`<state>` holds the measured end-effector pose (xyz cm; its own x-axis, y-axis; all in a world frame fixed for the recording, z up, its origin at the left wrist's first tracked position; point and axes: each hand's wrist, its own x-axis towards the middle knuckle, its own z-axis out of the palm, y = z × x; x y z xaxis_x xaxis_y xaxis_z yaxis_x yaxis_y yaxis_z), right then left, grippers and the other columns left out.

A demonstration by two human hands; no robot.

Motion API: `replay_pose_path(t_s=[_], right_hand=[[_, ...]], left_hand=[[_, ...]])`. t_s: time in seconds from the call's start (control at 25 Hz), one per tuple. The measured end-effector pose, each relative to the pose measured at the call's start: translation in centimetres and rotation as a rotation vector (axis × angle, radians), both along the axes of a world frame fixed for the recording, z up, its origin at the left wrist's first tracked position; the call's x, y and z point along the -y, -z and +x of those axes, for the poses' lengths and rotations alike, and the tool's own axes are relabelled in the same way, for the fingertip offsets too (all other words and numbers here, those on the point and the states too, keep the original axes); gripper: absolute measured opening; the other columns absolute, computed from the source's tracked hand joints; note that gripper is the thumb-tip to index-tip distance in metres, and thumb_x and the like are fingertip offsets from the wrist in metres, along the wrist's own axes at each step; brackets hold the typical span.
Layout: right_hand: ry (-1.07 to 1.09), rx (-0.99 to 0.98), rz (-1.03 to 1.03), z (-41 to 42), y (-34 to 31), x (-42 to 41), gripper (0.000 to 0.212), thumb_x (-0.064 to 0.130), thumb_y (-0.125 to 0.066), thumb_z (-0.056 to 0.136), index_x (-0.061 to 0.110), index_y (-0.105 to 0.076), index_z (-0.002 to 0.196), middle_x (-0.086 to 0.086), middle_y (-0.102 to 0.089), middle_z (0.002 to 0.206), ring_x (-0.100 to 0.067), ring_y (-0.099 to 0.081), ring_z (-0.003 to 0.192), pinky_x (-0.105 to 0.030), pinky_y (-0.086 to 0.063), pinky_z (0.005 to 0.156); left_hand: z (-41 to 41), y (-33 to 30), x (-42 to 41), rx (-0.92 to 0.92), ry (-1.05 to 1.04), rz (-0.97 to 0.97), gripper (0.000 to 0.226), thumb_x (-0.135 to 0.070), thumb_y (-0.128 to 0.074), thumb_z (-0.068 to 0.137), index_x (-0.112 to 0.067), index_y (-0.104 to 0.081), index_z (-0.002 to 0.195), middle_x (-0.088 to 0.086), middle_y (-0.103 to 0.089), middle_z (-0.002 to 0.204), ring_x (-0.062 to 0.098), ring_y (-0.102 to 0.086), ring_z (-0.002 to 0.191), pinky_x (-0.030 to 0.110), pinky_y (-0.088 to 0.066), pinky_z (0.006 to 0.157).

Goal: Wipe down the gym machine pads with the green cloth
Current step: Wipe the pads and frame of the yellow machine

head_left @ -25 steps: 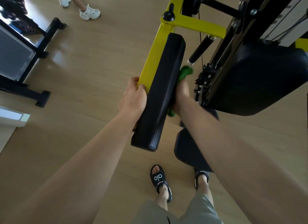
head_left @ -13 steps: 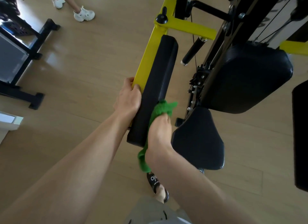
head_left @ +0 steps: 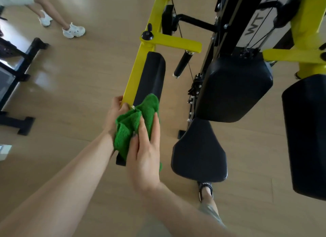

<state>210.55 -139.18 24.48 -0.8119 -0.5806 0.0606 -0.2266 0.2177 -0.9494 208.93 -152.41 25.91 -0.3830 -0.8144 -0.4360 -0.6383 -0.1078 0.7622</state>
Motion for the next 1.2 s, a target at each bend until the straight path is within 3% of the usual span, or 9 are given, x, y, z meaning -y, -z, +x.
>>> replay_pose_path(t_s=[0.2, 0.36, 0.44, 0.56, 0.76, 0.88, 1.0, 1.12, 1.2], right_hand=[[0.036, -0.009, -0.022, -14.5, -3.0, 4.2, 0.039, 0.011, -0.046, 0.105, 0.004, -0.053, 0.143, -0.018, -0.046, 0.148, -0.029, -0.051, 0.132, -0.03, -0.041, 0.11], [0.051, -0.567, -0.106, -21.5, -6.5, -0.7, 0.039, 0.01, -0.046, 0.105, 0.0, -0.054, 0.141, -0.019, -0.037, 0.152, -0.035, -0.041, 0.141, -0.034, -0.041, 0.115], [0.0, -0.885, 0.138, -26.0, -6.5, -3.4, 0.037, 0.016, -0.046, 0.105, 0.003, -0.06, 0.137, -0.022, -0.041, 0.153, -0.039, -0.037, 0.144, -0.044, -0.036, 0.118], [-0.104, -1.054, 0.614, -30.5, -5.2, -4.9, 0.041, 0.036, -0.039, 0.105, 0.014, -0.067, 0.127, -0.016, -0.057, 0.139, -0.036, -0.05, 0.132, -0.048, -0.033, 0.117], [0.06, -1.16, 0.384, -32.5, -3.9, -5.9, 0.038, 0.031, -0.042, 0.108, 0.009, -0.073, 0.107, -0.013, -0.068, 0.097, -0.033, -0.065, 0.089, -0.041, -0.051, 0.089], [0.247, -0.964, 0.407, -33.5, -2.6, -9.4, 0.041, 0.029, -0.038, 0.108, 0.005, -0.071, 0.113, -0.016, -0.068, 0.111, -0.034, -0.064, 0.103, -0.046, -0.05, 0.098], [0.381, -0.595, 0.342, -33.3, -1.4, -11.2, 0.046, 0.03, -0.031, 0.108, 0.003, -0.065, 0.123, -0.016, -0.063, 0.121, -0.032, -0.061, 0.106, -0.048, -0.052, 0.089], [0.3, -0.77, 0.337, -33.5, -2.4, -9.6, 0.039, 0.026, -0.04, 0.106, 0.003, -0.07, 0.117, -0.02, -0.062, 0.131, -0.035, -0.059, 0.12, -0.048, -0.045, 0.107], [0.15, -0.94, 0.414, -32.9, -3.3, -7.8, 0.036, 0.026, -0.044, 0.104, 0.006, -0.073, 0.112, -0.018, -0.064, 0.131, -0.035, -0.059, 0.123, -0.047, -0.038, 0.114]], left_hand=[[-2.4, -3.4, -1.1, 0.132, -0.022, -0.29, 0.044, -0.026, -0.033, 0.106, -0.011, -0.045, 0.145, 0.019, -0.05, 0.148, 0.035, -0.044, 0.137, 0.037, -0.033, 0.107], [-8.4, -7.1, -2.8, -0.1, 0.097, -0.59, 0.044, -0.023, -0.033, 0.105, -0.011, -0.044, 0.146, 0.014, -0.055, 0.144, 0.03, -0.048, 0.131, 0.035, -0.034, 0.101], [-11.9, -7.9, -4.7, -0.149, 0.228, -0.611, 0.044, -0.027, -0.032, 0.106, -0.016, -0.044, 0.147, 0.008, -0.056, 0.144, 0.025, -0.049, 0.129, 0.033, -0.036, 0.099], [-16.8, -7.5, -7.3, -0.085, 0.413, -0.554, 0.044, -0.034, -0.027, 0.108, -0.022, -0.039, 0.149, 0.002, -0.053, 0.147, 0.022, -0.05, 0.129, 0.024, -0.033, 0.089], [-21.6, -6.7, -9.4, -0.126, 0.456, -0.33, 0.043, -0.036, -0.021, 0.109, -0.018, -0.045, 0.14, 0.003, -0.058, 0.131, 0.024, -0.053, 0.124, 0.026, -0.032, 0.091], [-22.8, -6.7, -10.2, -0.101, 0.436, -0.184, 0.053, -0.042, -0.015, 0.109, -0.02, -0.04, 0.15, 0.005, -0.05, 0.148, 0.02, -0.047, 0.13, 0.023, -0.023, 0.098], [-23.9, -6.6, -10.9, -0.113, 0.395, -0.101, 0.058, -0.047, -0.016, 0.108, -0.016, -0.043, 0.15, -0.013, -0.059, 0.115, -0.003, -0.051, 0.101, 0.023, -0.022, 0.095], [-24.7, -5.4, -10.7, -0.162, 0.285, 0.004, 0.064, -0.054, -0.018, 0.106, -0.016, -0.046, 0.148, -0.003, -0.058, 0.139, 0.012, -0.051, 0.13, 0.026, -0.028, 0.109], [-24.9, -5.3, -10.5, -0.173, 0.221, 0.048, 0.067, -0.061, -0.018, 0.102, -0.02, -0.056, 0.139, 0.001, -0.06, 0.136, 0.018, -0.054, 0.126, 0.035, -0.037, 0.113]])
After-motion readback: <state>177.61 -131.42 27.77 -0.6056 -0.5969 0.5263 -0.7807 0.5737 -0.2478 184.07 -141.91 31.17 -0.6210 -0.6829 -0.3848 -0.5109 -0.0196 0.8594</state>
